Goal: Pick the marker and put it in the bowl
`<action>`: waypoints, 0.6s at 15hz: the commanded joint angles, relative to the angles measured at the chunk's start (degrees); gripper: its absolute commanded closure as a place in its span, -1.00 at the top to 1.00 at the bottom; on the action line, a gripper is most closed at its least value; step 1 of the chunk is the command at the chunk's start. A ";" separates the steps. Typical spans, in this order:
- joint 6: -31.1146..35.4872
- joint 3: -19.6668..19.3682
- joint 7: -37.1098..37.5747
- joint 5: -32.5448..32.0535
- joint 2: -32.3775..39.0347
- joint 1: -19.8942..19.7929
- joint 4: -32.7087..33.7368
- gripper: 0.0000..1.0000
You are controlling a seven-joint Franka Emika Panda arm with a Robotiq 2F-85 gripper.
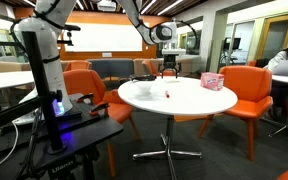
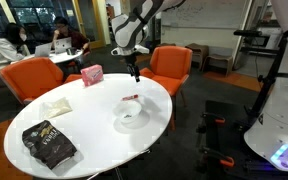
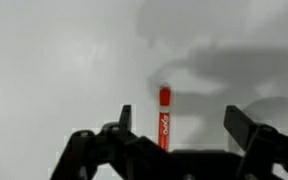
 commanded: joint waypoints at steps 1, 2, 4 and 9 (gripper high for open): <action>-0.19 1.30 0.56 -0.92 -0.04 -1.21 0.12 1.00; -0.03 1.95 -1.30 -0.87 0.85 -1.63 0.65 1.00; 1.97 3.76 -4.92 0.05 2.31 -2.70 0.63 1.00; 9.12 5.96 -4.60 1.29 6.89 -3.75 1.19 1.00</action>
